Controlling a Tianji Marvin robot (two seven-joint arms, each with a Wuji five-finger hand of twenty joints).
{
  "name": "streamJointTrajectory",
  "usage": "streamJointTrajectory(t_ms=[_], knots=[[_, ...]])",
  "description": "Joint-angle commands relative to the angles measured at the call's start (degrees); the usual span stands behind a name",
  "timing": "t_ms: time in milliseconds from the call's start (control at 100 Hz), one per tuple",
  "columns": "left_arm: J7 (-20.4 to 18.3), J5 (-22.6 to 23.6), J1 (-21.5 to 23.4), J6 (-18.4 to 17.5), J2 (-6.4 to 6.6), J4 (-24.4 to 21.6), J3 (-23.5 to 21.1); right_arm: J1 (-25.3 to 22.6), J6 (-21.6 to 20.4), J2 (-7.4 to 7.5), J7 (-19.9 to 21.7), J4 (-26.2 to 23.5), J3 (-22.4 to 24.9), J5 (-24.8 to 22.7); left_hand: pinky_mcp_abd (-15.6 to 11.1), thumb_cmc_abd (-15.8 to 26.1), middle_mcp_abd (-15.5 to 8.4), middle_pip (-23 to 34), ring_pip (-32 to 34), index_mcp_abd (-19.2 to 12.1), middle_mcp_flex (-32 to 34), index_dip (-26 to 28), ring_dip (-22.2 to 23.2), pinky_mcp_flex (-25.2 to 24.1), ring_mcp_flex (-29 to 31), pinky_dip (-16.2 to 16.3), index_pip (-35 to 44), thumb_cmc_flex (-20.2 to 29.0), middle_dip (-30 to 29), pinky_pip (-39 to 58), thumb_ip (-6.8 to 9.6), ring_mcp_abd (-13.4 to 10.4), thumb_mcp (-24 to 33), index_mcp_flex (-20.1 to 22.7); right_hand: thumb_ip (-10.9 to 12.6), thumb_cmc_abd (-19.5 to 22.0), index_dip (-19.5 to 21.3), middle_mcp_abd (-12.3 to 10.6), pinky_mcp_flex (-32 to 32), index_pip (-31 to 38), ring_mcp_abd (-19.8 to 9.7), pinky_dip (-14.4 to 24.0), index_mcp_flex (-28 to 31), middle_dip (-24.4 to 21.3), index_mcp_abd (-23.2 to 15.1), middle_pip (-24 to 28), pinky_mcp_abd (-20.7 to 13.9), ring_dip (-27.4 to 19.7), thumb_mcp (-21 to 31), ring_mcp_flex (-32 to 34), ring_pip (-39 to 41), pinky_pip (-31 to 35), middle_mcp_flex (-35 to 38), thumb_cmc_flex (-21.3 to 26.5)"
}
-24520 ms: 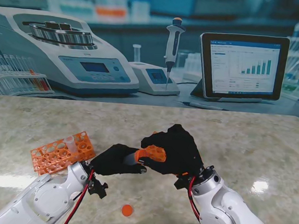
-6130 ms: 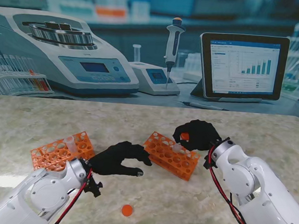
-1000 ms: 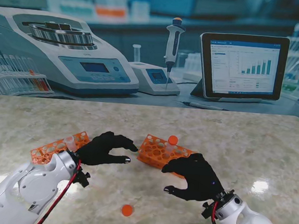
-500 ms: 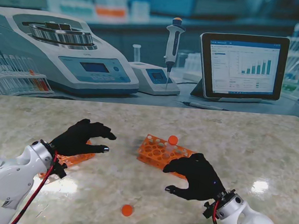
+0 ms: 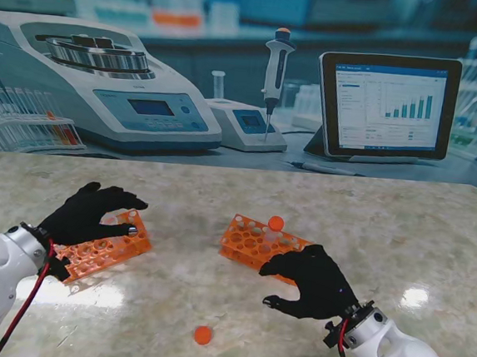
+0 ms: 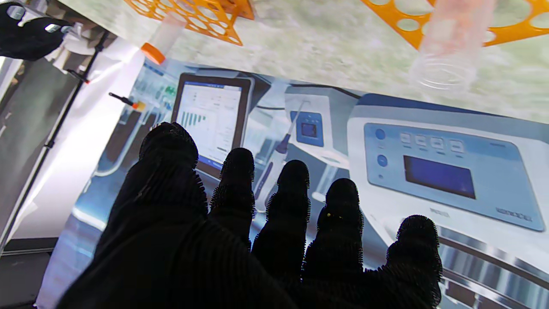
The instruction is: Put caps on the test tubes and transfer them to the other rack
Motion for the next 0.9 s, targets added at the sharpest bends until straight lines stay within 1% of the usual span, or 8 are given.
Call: streamJointTrajectory(t_ms=[0, 110, 490, 890], knots=[[0.8, 0.7, 0.9, -0.2, -0.01, 1.0, -0.8, -0.2, 0.3, 0.00, 0.3, 0.0, -0.3, 0.1, -1.2, 1.8, -1.6, -1.1, -0.9, 0.2, -2.1, -1.0, -0.6, -1.2, -2.1, -1.7, -1.8, -0.3, -0.9, -3.3, -1.64, -1.9, -0.6, -1.2, 1.4, 1.4, -0.6, -2.0, -1.0, -1.0, -1.4, -0.8, -2.4, 0.2, 0.8, -0.6, 1.3, -0.7, -1.2, -1.1, -2.8, -0.4, 0.3, -0.5], [2.7, 1.2, 1.7, -0.3, -0.36, 2.2, -1.7, -0.1, 0.4, 0.03, 0.6, 0.0, -0.4, 0.2, -1.3, 1.6, -1.7, -1.1, -1.0, 0.3, -2.4, -1.2, -0.6, -1.4, -2.4, -1.7, -1.9, -0.2, -0.9, -3.4, -1.65, -2.0, -0.6, -1.2, 1.4, 1.4, -0.6, -2.0, -1.0, -1.0, -1.3, -0.8, -2.4, 0.2, 1.0, -0.6, 1.3, -0.7, -1.2, -1.2, -2.9, -0.4, 0.3, -0.5], [5.7, 4.0, 4.8, -0.3, -0.87, 3.7, -5.4, 0.5, 0.6, 0.11, 1.5, 0.4, -1.0, 0.7, -1.4, 1.4, -1.7, -1.3, -1.2, 0.5, -3.2, -1.7, -0.7, -1.7, -3.0, -1.5, -2.1, -0.1, -1.0, -3.6, -1.69, -2.1, -0.6, -1.3, 1.4, 1.4, -0.6, -2.0, -1.1, -1.0, -1.2, -0.7, -2.4, 0.2, 1.0, -0.6, 1.4, -0.7, -1.2, -1.2, -2.9, -0.5, 0.4, -0.4], [8.6, 6.1, 5.7, 0.7, -1.19, 7.7, -5.4, 0.6, 0.7, 0.18, 2.1, 0.3, -1.1, 0.8, -1.9, 0.4, -1.7, -1.6, -1.6, 0.6, -4.5, -1.9, -0.9, -3.4, -4.7, -1.9, -2.3, -0.9, -1.2, -4.6, -1.93, -2.3, -0.9, -1.7, 1.4, 1.4, -0.5, -2.0, -1.2, -1.0, -1.3, -0.6, -2.3, 0.3, 0.9, -0.6, 1.4, -0.7, -1.2, -1.3, -2.9, -0.6, 0.5, -0.5]])
